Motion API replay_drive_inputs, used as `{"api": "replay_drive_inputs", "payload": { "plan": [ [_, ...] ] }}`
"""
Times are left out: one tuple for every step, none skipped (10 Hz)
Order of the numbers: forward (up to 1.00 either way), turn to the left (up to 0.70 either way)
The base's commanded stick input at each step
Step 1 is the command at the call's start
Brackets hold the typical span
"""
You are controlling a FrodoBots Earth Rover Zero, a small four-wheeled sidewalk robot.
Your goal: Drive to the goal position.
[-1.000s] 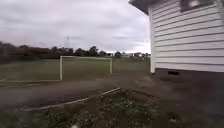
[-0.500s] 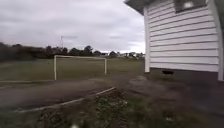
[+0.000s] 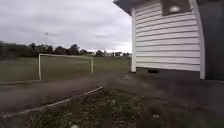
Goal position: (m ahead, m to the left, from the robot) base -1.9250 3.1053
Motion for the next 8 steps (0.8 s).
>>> {"api": "replay_drive_inputs", "payload": {
  "plan": [
    [0.0,-0.7],
    [0.0,-0.7],
    [0.0,-0.7],
    [0.0,-0.7],
    [0.0,-0.7],
    [0.0,-0.7],
    [0.0,-0.7],
    [0.0,-0.7]
  ]
}}
